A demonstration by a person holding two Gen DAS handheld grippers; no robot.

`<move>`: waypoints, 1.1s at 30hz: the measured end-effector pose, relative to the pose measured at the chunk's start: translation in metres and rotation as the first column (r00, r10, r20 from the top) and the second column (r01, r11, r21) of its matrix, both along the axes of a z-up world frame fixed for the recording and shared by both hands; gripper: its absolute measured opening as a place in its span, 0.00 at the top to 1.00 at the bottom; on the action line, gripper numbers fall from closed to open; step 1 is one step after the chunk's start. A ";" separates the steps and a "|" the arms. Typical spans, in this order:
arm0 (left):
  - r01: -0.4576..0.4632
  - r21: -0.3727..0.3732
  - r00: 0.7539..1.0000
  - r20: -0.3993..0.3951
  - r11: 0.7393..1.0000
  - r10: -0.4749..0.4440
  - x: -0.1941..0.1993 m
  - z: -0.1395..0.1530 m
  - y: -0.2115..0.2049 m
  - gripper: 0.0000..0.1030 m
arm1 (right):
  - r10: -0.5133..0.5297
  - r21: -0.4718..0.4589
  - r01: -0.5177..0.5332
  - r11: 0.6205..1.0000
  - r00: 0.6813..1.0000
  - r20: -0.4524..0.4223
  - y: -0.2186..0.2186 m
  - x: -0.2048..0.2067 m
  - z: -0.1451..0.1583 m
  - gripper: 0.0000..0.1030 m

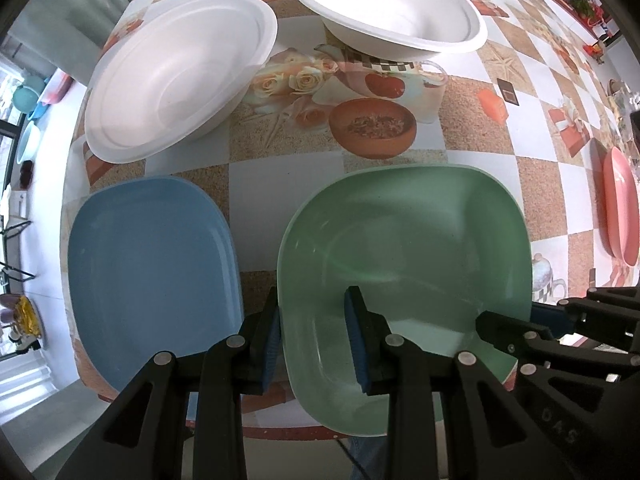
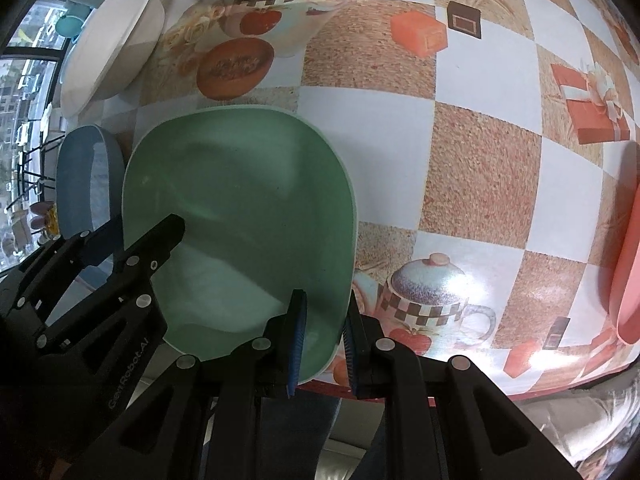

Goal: Organize plates and bowls
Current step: 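Lift the green plate with the left gripper and lower it onto the blue plate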

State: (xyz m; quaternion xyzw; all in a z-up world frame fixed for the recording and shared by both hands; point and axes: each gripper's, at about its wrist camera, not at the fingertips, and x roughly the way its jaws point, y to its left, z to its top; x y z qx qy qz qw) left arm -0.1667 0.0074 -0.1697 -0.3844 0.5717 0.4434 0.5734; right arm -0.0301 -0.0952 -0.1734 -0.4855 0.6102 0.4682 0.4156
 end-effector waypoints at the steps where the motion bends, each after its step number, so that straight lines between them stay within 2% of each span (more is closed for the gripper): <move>1: -0.001 0.000 1.000 0.000 1.000 0.001 0.008 -0.001 -0.001 0.68 | 0.002 -0.001 -0.002 1.000 1.000 0.003 0.002 -0.007 0.007 0.80; 2: -0.003 0.000 1.000 -0.003 1.000 0.003 0.053 -0.003 -0.001 0.68 | 0.003 -0.003 -0.003 1.000 1.000 0.005 0.002 -0.011 0.005 0.80; 3: -0.005 -0.002 1.000 -0.005 1.000 0.005 0.082 -0.003 -0.001 0.68 | 0.003 -0.004 -0.003 1.000 1.000 0.005 0.002 -0.007 0.000 0.80; 4: -0.006 -0.004 1.000 -0.005 1.000 0.006 0.092 -0.007 0.000 0.68 | 0.005 -0.007 -0.005 1.000 1.000 0.005 0.003 -0.008 0.000 0.80; 6: -0.010 -0.007 1.000 -0.003 1.000 0.010 0.092 -0.005 0.001 0.68 | 0.002 -0.016 -0.002 1.000 1.000 0.003 0.004 -0.009 0.000 0.80; 7: -0.010 -0.010 1.000 -0.001 1.000 0.010 0.099 -0.013 0.007 0.68 | -0.001 -0.022 0.001 1.000 1.000 0.001 0.005 -0.009 0.003 0.80; 14: 0.017 0.024 1.000 -0.002 1.000 -0.017 0.109 0.006 0.005 0.68 | -0.004 -0.028 0.004 1.000 1.000 0.001 0.008 -0.010 0.014 0.80; 17: 0.014 0.044 1.000 -0.001 0.999 -0.014 0.105 0.019 0.007 0.68 | -0.006 -0.020 0.006 1.000 1.000 -0.013 0.014 -0.015 0.028 0.80; 24: -0.036 0.090 0.999 -0.007 0.995 0.037 0.064 0.054 0.014 0.68 | 0.048 0.003 -0.048 0.999 0.997 -0.061 0.031 -0.051 0.057 0.80; 29: -0.088 0.105 0.995 -0.031 0.991 0.092 0.035 0.062 0.015 0.68 | 0.099 -0.002 -0.099 0.995 0.990 -0.097 0.040 -0.090 0.062 0.80; 33: -0.136 0.102 0.988 -0.055 0.986 0.142 0.007 0.062 0.019 0.68 | 0.120 -0.018 -0.124 0.992 0.985 -0.126 0.042 -0.119 0.053 0.80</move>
